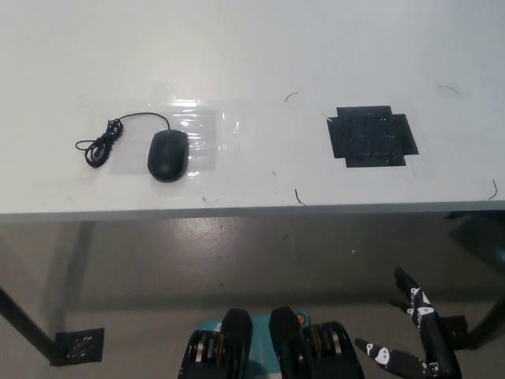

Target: The robot uses left hand to click on the left button of the black mouse, which is placed on the left area of the table

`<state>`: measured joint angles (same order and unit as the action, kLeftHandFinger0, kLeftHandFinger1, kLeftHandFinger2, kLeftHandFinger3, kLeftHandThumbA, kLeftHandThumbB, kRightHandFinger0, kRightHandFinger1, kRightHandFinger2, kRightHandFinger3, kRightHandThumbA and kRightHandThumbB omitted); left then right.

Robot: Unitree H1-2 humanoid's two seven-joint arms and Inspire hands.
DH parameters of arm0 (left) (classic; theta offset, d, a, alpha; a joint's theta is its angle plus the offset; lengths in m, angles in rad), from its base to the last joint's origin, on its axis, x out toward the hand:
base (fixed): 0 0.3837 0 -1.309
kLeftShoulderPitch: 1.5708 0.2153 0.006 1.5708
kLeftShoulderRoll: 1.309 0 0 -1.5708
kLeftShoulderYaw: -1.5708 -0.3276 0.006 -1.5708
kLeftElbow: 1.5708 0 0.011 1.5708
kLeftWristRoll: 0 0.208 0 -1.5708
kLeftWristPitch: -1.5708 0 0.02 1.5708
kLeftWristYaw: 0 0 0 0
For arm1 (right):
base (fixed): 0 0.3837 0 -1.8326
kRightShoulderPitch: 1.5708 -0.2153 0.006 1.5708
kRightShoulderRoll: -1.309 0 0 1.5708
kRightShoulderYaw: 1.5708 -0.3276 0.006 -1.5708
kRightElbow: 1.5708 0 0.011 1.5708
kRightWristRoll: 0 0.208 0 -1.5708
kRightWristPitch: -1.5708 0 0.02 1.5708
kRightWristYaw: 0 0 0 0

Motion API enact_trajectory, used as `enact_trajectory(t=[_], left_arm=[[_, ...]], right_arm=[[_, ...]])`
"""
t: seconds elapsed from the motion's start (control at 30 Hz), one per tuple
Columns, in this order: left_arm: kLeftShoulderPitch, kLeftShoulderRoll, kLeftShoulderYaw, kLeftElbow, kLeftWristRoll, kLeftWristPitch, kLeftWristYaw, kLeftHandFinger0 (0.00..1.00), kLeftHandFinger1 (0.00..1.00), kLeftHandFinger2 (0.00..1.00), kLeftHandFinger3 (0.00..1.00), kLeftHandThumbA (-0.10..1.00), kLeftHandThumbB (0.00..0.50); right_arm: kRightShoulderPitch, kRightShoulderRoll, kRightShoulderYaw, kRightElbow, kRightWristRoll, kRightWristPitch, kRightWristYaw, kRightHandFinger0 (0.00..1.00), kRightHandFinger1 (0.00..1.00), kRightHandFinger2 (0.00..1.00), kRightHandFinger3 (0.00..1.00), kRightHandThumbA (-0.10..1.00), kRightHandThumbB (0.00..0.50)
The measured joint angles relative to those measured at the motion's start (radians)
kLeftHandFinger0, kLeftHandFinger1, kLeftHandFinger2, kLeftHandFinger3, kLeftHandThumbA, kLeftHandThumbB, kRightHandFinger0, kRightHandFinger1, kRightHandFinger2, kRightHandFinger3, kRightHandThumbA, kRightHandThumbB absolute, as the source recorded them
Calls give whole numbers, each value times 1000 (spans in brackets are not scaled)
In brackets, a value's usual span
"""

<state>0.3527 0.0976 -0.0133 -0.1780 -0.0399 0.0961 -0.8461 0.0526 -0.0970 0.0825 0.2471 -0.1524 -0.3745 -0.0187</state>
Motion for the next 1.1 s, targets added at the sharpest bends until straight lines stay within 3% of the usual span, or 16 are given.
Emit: enact_trajectory(t=[0.1, 0.2, 0.27, 0.33, 0.4, 0.43, 0.47, 0.5, 0.53, 0.77, 0.93, 1.1], left_arm=[[-10, -29, 29, 21, 7, -53, 33, 0, 0, 0, 1000, 1000, 241], [-49, -56, 68, 68, 16, -105, 79, 0, 0, 0, 1000, 1000, 197], [-89, -74, 97, 101, 23, -138, 123, 0, 0, 0, 1000, 1000, 223], [-126, -88, 123, 129, 31, -166, 158, 0, 0, 0, 1000, 1000, 205], [-166, -99, 141, 164, 44, -197, 200, 0, 0, 17, 1000, 1000, 235], [-176, -102, 148, 177, 51, -208, 214, 209, 255, 294, 1000, 1000, 232], [-197, -108, 161, 198, 62, -228, 244, 314, 343, 337, 1000, 1000, 234], [-206, -111, 170, 212, 70, -242, 258, 803, 922, 944, 1000, 1000, 254], [-216, -115, 178, 228, 79, -257, 279, 1000, 1000, 1000, 1000, 1000, 258], [-250, -115, 186, 262, 146, -291, 408, 1000, 1000, 1000, 1000, 1000, 219], [-274, -115, 186, 261, 175, -286, 486, 1000, 1000, 1000, 1000, 1000, 113], [-280, -115, 184, 261, 182, -286, 546, 1000, 1000, 1000, 1000, 1000, 60]], right_arm=[[2, 0, 1, 1, 0, 0, 0, 816, 989, 1000, 1000, 963, 61], [5, 0, 2, 1, 0, -1, 0, 817, 977, 1000, 1000, 991, 71], [5, 0, 4, 1, 0, -1, -1, 817, 962, 1000, 1000, 1000, 66], [4, 1, 5, 1, 0, -2, -1, 827, 954, 1000, 1000, 1000, 79], [3, 1, 5, 1, 1, -2, -1, 815, 936, 1000, 1000, 997, 72], [2, 1, 5, 1, 1, -2, -1, 812, 934, 1000, 1000, 998, 74], [1, 1, 5, 1, 2, -3, -1, 812, 934, 1000, 1000, 998, 74], [1, 0, 5, 1, 2, -3, -1, 812, 935, 1000, 1000, 994, 67], [1, 0, 5, 1, 2, -3, -1, 814, 940, 1000, 1000, 983, 61], [-11, 0, 5, -1, 3, -15, -1, 811, 934, 1000, 1000, 983, 69], [-25, 0, 5, -3, 4, -19, -2, 811, 940, 1000, 1000, 982, 80], [-31, 0, 5, -3, 4, -23, -2, 797, 930, 1000, 1000, 980, 80]])
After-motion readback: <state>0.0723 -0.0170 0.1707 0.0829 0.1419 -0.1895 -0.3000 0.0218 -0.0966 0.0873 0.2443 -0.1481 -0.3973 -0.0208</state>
